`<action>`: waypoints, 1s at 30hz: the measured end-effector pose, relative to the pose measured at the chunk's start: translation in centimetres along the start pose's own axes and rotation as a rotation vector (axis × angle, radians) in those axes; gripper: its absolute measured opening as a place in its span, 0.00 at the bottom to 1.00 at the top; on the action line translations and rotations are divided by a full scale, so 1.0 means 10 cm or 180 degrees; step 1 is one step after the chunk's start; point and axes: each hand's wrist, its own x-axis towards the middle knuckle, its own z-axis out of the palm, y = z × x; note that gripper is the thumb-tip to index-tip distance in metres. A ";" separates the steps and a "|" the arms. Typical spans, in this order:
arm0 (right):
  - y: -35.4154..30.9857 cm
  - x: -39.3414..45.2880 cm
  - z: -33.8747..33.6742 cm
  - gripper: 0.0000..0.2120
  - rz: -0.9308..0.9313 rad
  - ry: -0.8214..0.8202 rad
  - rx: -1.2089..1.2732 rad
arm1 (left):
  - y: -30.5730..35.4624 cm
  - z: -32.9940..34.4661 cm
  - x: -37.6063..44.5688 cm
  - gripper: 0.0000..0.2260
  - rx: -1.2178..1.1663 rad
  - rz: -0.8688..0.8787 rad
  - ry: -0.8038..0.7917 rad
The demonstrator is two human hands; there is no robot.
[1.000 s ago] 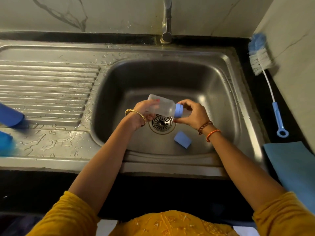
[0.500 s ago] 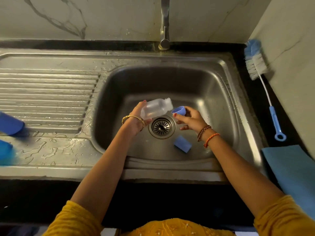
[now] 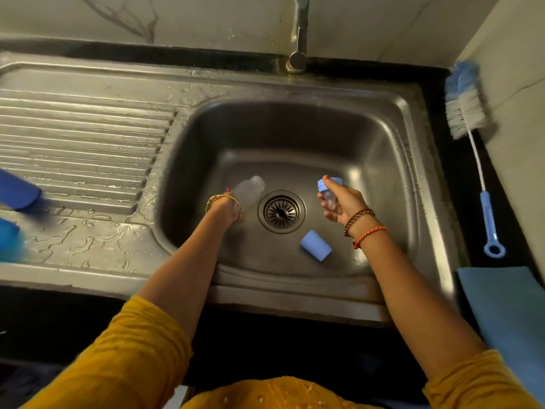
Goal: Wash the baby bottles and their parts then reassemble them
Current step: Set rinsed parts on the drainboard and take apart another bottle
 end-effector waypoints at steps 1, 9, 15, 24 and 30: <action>0.00 0.00 0.01 0.07 -0.0029 -0.0013 0.0002 | -0.01 0.02 0.07 0.17 0.0083 0.0059 0.0022; 0.01 -0.02 0.02 0.07 -0.0121 -0.0240 -0.0339 | -0.02 0.01 -0.11 0.20 0.3020 0.0653 0.0461; -0.02 -0.10 0.03 0.09 -0.0277 -0.0190 -0.0691 | 0.02 0.05 -0.05 0.21 0.0189 0.0800 0.1077; -0.21 -0.43 0.11 0.08 -0.0458 -0.0395 0.0425 | 0.19 0.44 -0.55 0.10 -0.0128 0.2550 -0.1073; -0.18 -0.51 0.09 0.11 -0.0472 -0.0483 0.0619 | 0.12 0.40 -0.61 0.08 -0.0395 0.2538 -0.1202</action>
